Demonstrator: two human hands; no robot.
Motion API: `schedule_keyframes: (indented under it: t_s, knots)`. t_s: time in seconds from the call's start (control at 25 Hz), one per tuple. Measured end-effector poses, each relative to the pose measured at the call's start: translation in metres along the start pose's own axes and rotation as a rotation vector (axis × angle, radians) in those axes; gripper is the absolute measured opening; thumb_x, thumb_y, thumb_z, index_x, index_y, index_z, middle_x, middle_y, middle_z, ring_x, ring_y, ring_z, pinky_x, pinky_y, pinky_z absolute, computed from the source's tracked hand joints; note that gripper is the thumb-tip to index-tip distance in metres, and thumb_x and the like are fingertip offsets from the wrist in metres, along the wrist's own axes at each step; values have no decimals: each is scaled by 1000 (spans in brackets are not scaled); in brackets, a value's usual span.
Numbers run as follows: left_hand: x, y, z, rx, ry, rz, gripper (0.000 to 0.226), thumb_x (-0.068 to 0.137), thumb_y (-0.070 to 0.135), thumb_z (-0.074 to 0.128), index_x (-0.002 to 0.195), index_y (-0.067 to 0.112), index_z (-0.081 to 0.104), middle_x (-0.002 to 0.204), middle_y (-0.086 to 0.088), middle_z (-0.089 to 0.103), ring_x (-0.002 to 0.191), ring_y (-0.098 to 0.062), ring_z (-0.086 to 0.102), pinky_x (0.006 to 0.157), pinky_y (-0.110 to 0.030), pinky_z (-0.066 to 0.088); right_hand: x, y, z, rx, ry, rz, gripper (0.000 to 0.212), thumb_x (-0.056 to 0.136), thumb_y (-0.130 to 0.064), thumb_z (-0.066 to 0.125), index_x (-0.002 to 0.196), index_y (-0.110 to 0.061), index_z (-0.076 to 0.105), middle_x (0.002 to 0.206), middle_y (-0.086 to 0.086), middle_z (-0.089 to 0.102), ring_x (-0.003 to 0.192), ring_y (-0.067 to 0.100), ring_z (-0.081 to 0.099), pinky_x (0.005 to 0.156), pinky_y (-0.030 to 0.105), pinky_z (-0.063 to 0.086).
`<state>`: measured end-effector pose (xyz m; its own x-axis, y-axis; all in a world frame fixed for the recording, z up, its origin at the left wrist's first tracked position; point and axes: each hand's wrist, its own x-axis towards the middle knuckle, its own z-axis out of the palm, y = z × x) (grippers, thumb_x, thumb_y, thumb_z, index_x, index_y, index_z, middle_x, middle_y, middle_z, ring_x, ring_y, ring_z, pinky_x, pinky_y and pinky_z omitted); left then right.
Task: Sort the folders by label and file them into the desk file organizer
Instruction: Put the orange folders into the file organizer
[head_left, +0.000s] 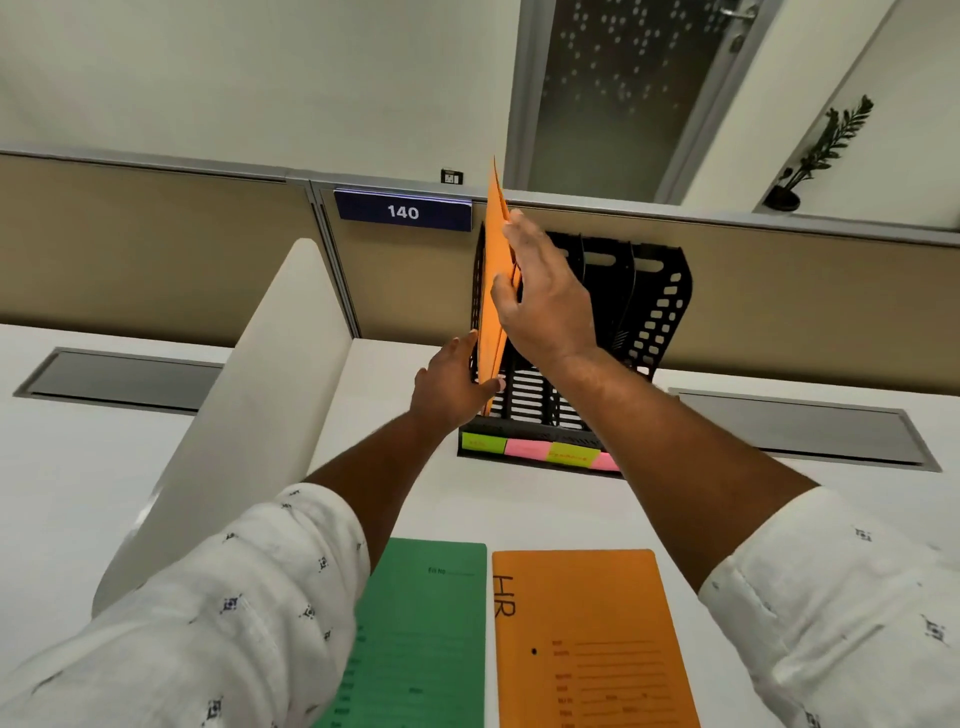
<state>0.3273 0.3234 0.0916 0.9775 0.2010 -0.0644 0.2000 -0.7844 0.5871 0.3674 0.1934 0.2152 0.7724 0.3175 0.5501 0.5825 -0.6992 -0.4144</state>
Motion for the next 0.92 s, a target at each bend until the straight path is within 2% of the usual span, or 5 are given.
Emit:
schedule_keyframes:
  t_s: [0.16,0.32,0.44,0.72,0.92]
  knots:
    - [-4,-6,4,11,-6,28,78,91,48,65,157,27,29,159,-5,41,148,-28,35,111,-60,38,-21,11,16,-199,-393,-4,60,105,-45,36,157,-19,22,164,-1,24,142,20,35,107,42,44]
    - [-6,-8,2,12,-31,6,80,93,51,63,159,26,25,163,-5,34,151,-27,30,114,-59,37,-24,15,19,-170,-480,19,72,103,-54,36,160,-21,6,168,-2,3,151,23,19,118,49,30]
    - [-10,-9,0,6,-37,-4,83,93,51,64,160,25,23,164,-5,32,152,-28,29,115,-59,36,-29,14,12,-118,-440,31,78,100,-60,36,160,-22,4,168,-1,-1,153,24,12,121,52,23]
    - [-62,-23,7,-86,-30,-82,89,90,55,66,160,20,23,165,-7,29,152,-27,27,120,-50,32,-107,26,-15,-13,-297,109,68,102,-52,38,159,-23,16,168,-3,9,152,18,17,120,45,27]
    - [-142,-37,26,-92,-93,-78,90,91,56,64,160,17,22,166,-10,27,154,-26,24,121,-50,29,-200,43,-37,-28,-287,197,62,101,-46,44,156,-22,26,165,0,22,150,20,25,117,42,31]
